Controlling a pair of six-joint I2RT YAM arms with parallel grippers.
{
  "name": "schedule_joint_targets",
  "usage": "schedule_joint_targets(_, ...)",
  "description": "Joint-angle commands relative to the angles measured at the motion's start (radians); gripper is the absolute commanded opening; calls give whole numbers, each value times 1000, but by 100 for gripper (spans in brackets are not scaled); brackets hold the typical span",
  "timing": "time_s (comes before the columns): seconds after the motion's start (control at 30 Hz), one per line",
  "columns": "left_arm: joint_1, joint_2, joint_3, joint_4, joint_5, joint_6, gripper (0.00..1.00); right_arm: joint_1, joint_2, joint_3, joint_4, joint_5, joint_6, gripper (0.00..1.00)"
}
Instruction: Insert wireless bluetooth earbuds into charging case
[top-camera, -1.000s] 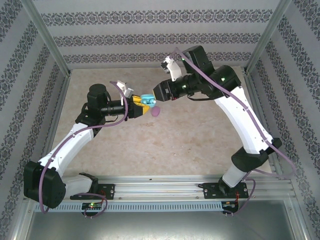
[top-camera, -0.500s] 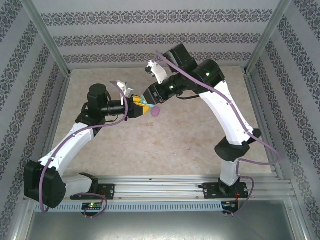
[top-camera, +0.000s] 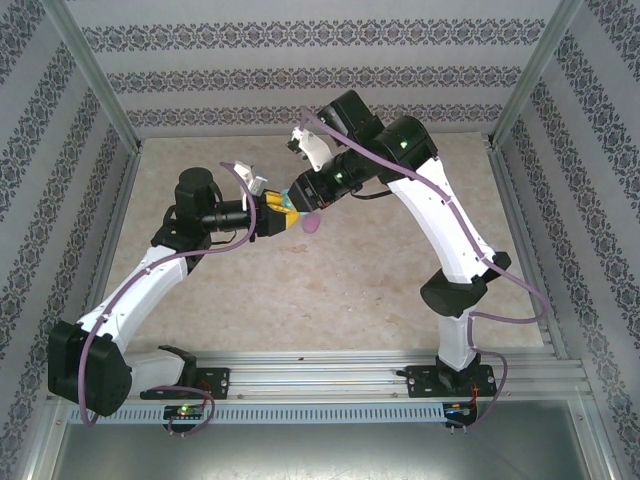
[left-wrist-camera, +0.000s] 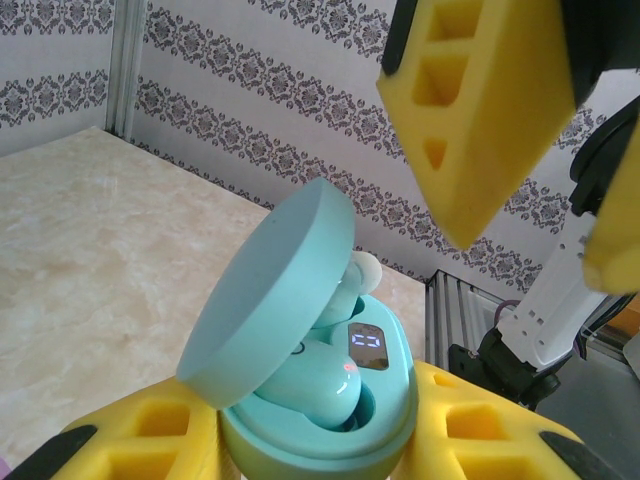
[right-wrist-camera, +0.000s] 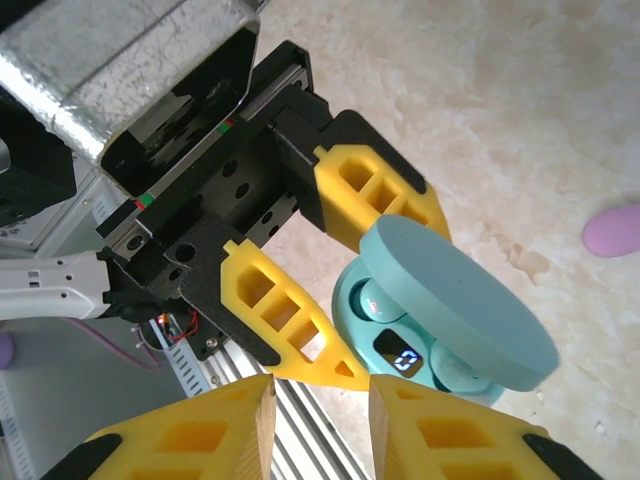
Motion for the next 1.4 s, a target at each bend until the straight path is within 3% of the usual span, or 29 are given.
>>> schedule_joint_targets(0.0,3,1,32,-9,30,2,7,-13,27,24,-20,39,-25,32)
schedule_joint_targets(0.7,2,-9,20,-13,48,17,7,-12,32,-17,-36,134,-41,35)
schedule_joint_targets(1.37,1,-20,19,-1,42,13,7,14,27,-48,-67,140,-30,30)
